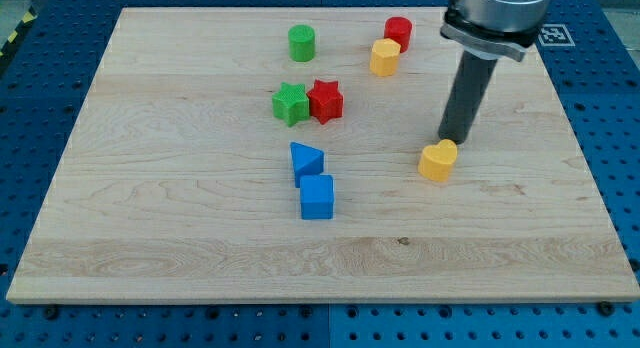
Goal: Slide the yellow heart diagonally to the top right side of the blue cube
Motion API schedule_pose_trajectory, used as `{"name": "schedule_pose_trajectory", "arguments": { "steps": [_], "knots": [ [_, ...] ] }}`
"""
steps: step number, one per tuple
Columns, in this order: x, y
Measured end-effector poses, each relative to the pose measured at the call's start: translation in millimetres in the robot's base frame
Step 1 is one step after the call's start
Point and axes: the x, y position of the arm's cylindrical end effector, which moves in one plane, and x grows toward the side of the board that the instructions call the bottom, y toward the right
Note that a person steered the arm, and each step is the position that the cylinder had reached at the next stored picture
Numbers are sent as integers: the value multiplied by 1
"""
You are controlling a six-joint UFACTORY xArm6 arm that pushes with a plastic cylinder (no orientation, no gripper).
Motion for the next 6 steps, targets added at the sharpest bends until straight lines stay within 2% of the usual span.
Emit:
{"name": "schedule_pose_trajectory", "arguments": {
  "steps": [2,3,5,6],
  "knots": [
    [27,-71],
    [16,-79],
    [-92,-89],
    [-142,-128]
  ]
}}
